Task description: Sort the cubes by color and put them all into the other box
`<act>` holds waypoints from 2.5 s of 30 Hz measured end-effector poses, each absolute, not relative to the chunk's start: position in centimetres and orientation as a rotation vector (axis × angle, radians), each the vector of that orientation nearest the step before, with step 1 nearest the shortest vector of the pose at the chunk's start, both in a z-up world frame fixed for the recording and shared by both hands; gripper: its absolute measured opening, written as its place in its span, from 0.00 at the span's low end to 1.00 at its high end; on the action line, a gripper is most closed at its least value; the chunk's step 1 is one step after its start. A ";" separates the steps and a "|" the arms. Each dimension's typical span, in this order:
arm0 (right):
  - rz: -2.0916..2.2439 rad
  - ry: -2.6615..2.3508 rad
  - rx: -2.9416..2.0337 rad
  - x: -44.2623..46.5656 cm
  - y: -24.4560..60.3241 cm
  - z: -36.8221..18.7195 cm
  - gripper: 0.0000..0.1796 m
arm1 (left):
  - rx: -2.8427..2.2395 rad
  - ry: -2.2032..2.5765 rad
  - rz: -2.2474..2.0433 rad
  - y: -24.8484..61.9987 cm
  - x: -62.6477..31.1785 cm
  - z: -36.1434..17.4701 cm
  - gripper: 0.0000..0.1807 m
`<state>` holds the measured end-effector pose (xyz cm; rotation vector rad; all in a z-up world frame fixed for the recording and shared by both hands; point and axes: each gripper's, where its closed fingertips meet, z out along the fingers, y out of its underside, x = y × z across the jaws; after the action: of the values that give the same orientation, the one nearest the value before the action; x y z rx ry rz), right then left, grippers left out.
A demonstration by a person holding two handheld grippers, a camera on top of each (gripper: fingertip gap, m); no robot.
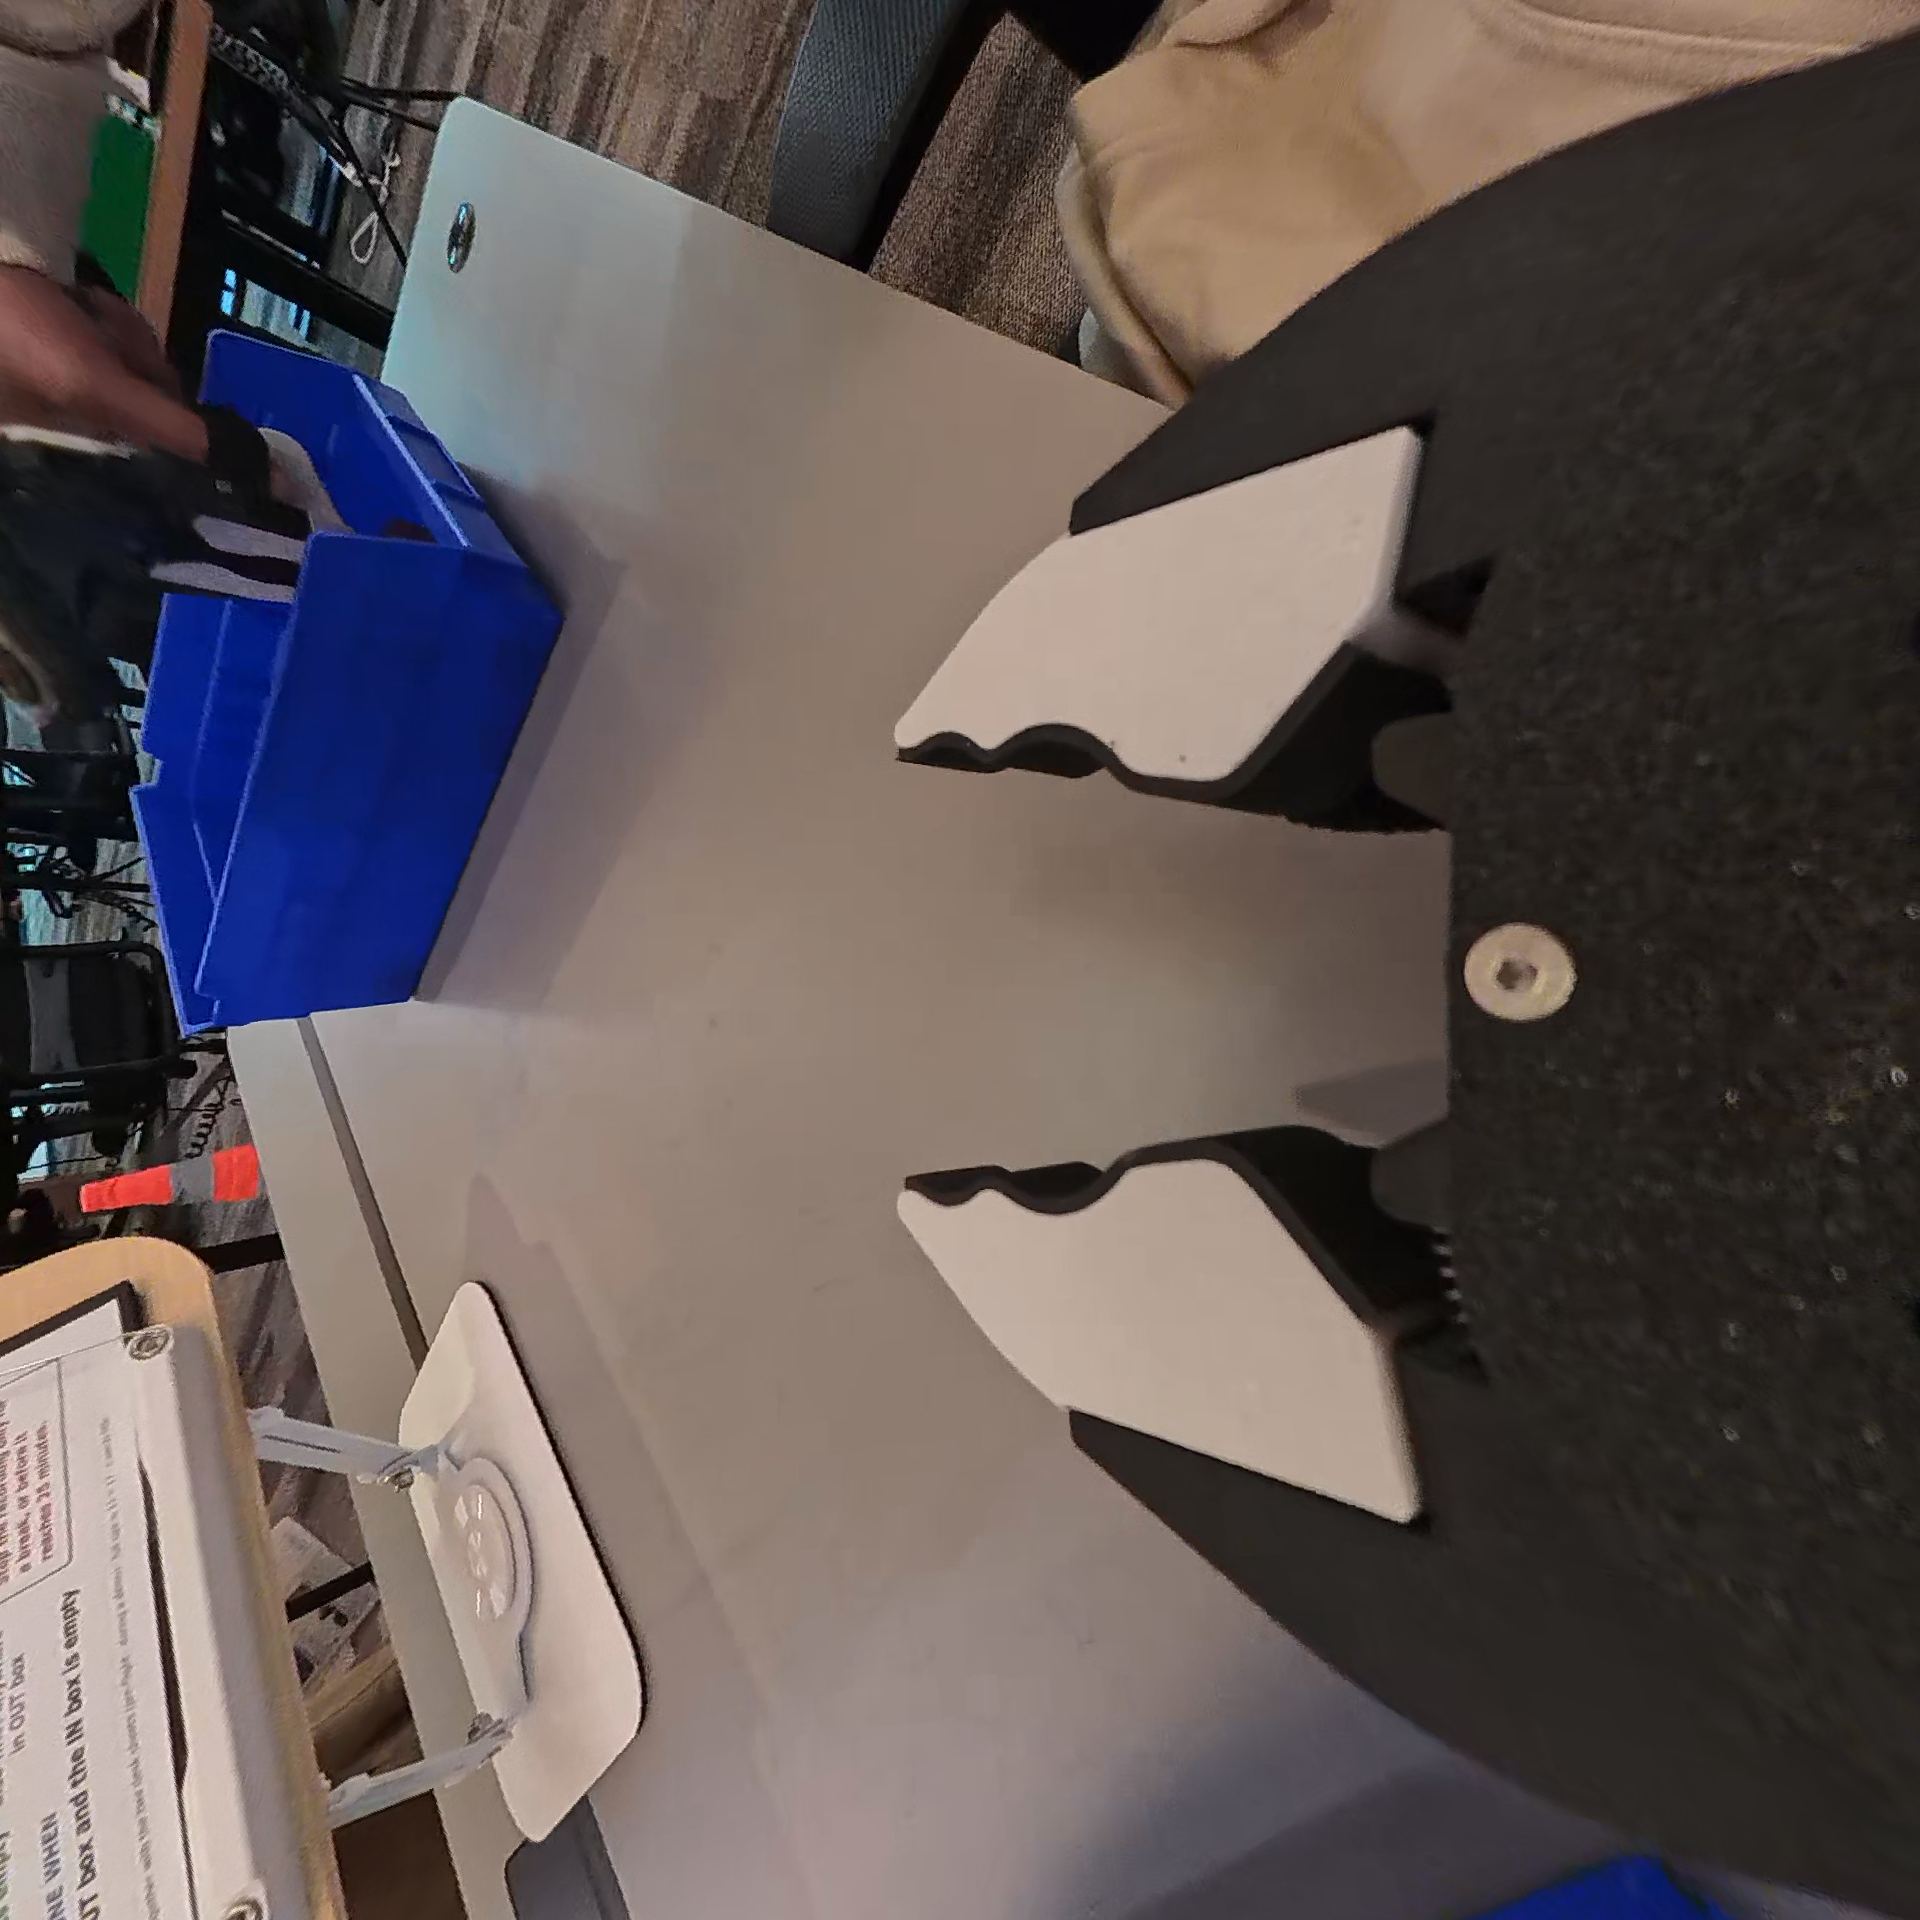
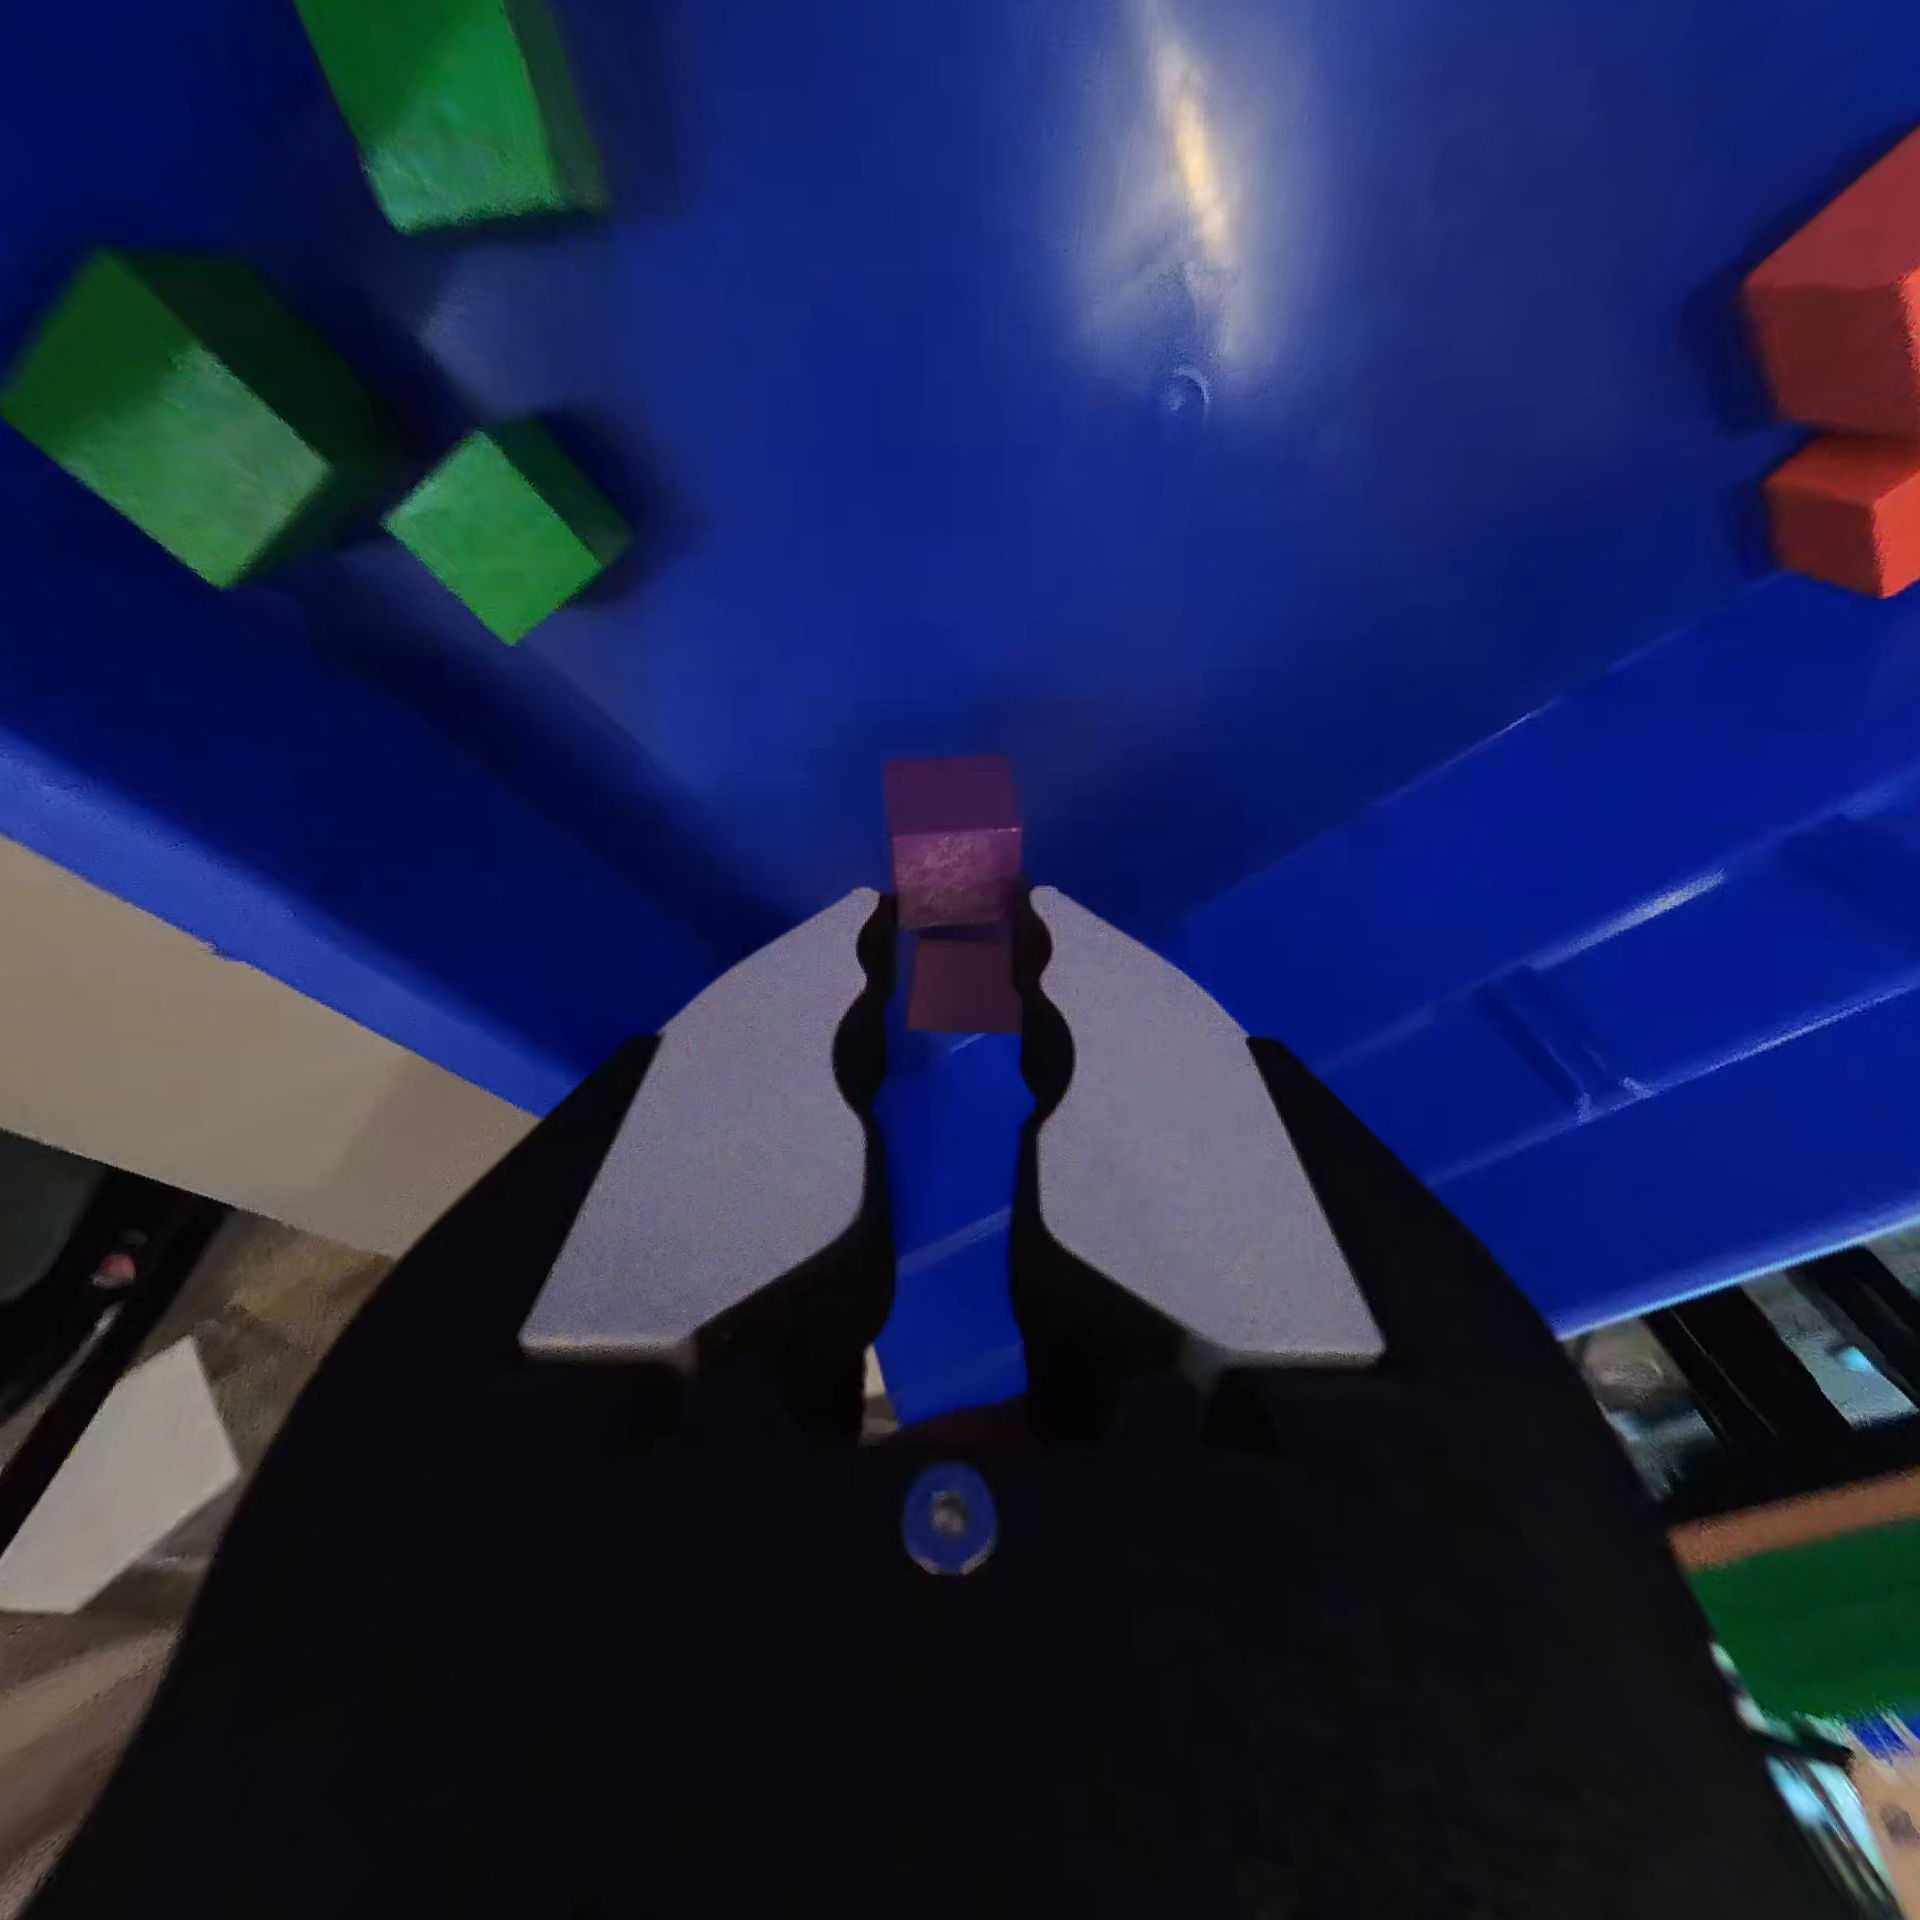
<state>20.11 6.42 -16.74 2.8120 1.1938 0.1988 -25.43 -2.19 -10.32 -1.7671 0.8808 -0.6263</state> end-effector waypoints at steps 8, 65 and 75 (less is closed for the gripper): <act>0.365 1.122 2.438 22.6 3.9 -18.3 0.12 | -1.788 0.904 -0.662 -2.4 -25.2 -10.9 0.40; -1.680 1.136 3.901 -9.1 -3.0 -8.5 0.17 | -2.583 0.159 -0.217 25.7 -47.8 -16.6 0.12; -1.741 1.074 3.908 -8.1 -2.2 -7.9 0.16 | -1.838 0.578 -0.756 13.6 -39.4 -0.5 0.12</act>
<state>-8.10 -2.23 -7.94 3.9077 1.0745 -1.7413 -39.45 13.60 -0.46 -1.8377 0.5778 -0.7561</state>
